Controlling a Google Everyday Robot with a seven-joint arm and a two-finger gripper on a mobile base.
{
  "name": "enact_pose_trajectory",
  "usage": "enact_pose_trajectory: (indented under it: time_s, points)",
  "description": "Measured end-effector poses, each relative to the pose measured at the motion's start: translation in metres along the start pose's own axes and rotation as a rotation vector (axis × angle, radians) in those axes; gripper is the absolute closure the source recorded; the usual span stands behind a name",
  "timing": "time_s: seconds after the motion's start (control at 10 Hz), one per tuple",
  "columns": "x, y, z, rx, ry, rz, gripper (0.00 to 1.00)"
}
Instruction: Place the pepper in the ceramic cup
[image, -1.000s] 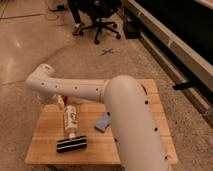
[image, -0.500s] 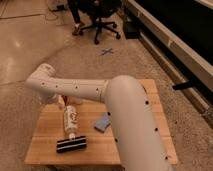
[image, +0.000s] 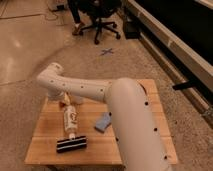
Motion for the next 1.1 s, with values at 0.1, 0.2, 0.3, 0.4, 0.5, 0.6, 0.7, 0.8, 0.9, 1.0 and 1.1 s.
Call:
enact_pose_trajectory:
  time_s: [0.1,0.2,0.3,0.4,0.5,0.6,0.7,0.8,0.9,1.0,1.1]
  points:
    - [0.005,0.004,0.002,0.005,-0.001,0.003,0.3]
    - [0.009,0.0,0.002,0.015,-0.002,-0.003,0.3]
    - [0.013,-0.006,0.003,0.027,-0.001,-0.016,0.3]
    - [0.017,-0.014,0.004,0.039,0.0,-0.031,0.3]
    - [0.021,-0.019,0.006,0.048,0.001,-0.045,0.3]
    - [0.025,-0.025,0.008,0.052,0.001,-0.062,0.3]
    - [0.028,-0.029,0.012,0.052,0.001,-0.077,0.3]
    - [0.032,-0.03,0.017,0.046,-0.001,-0.091,0.3]
    - [0.036,-0.029,0.022,0.036,-0.002,-0.103,0.3]
    - [0.044,-0.023,0.027,0.018,0.002,-0.113,0.3]
    - [0.051,-0.018,0.03,0.0,0.008,-0.121,0.3]
